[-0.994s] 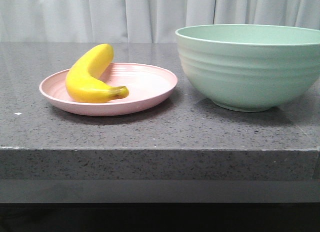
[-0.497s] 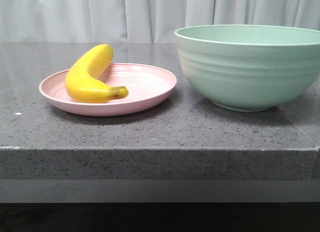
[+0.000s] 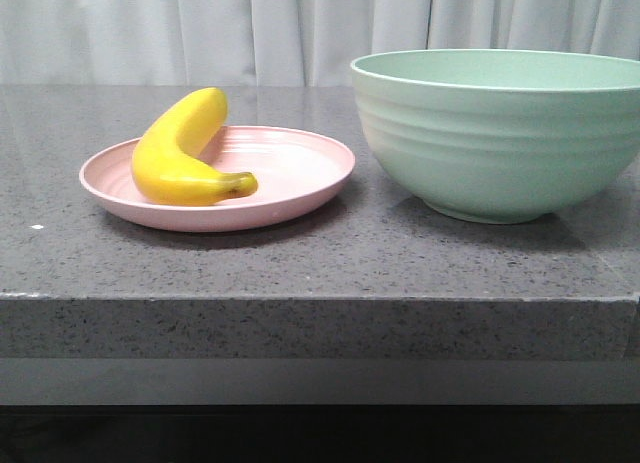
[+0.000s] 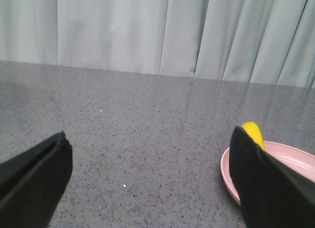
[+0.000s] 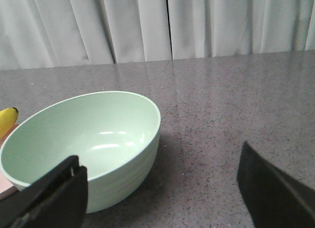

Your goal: Transfer banana from pink plate to green bowl

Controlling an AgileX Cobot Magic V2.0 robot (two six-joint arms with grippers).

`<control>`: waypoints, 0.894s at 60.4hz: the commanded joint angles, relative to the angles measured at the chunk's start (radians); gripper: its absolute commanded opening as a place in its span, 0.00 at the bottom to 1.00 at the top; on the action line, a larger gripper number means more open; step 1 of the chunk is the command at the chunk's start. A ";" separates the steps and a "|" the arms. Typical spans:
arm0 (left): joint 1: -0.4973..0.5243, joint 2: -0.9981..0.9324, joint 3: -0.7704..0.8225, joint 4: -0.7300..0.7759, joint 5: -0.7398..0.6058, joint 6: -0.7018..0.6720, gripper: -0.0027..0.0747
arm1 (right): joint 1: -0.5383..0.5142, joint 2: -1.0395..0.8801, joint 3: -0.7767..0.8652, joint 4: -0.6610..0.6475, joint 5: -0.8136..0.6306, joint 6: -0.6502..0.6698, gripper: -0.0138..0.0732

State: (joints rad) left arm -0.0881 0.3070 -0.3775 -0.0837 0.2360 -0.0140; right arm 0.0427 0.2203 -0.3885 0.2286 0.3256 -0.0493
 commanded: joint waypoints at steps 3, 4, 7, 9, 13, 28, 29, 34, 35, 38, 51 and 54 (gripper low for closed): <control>-0.047 0.082 -0.119 -0.025 0.052 0.014 0.89 | -0.004 0.019 -0.039 0.007 -0.072 -0.007 0.90; -0.055 0.096 -0.133 -0.025 0.067 0.023 0.89 | -0.004 0.019 -0.039 0.007 -0.072 -0.007 0.90; -0.084 0.149 -0.186 -0.025 0.120 0.041 0.89 | -0.004 0.019 -0.039 0.007 -0.072 -0.007 0.90; -0.108 0.192 -0.226 -0.026 0.157 0.046 0.89 | -0.004 0.019 -0.039 0.007 -0.072 -0.007 0.90; -0.153 0.278 -0.305 -0.029 0.227 0.046 0.89 | -0.004 0.019 -0.039 0.007 -0.072 -0.007 0.90; -0.331 0.678 -0.539 -0.129 0.421 0.026 0.88 | -0.004 0.019 -0.039 0.007 -0.071 -0.007 0.90; -0.338 0.699 -0.551 -0.131 0.425 0.020 0.88 | -0.004 0.019 -0.039 0.007 -0.071 -0.007 0.90; -0.375 0.815 -0.614 -0.131 0.434 -0.007 0.88 | -0.004 0.019 -0.039 0.007 -0.071 -0.007 0.90; -0.380 0.832 -0.623 -0.131 0.434 -0.007 0.87 | -0.004 0.019 -0.039 0.007 -0.071 -0.007 0.90; -0.395 0.890 -0.662 -0.133 0.434 -0.011 0.86 | -0.004 0.019 -0.039 0.007 -0.071 -0.007 0.90; -0.417 1.082 -0.776 -0.141 0.440 -0.029 0.81 | -0.004 0.019 -0.039 0.007 -0.071 -0.007 0.90; -0.417 1.117 -0.795 -0.141 0.440 -0.031 0.81 | -0.004 0.019 -0.039 0.007 -0.071 -0.007 0.90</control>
State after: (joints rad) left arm -0.4988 1.4058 -1.1138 -0.2055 0.7178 -0.0269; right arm 0.0427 0.2203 -0.3885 0.2286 0.3256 -0.0493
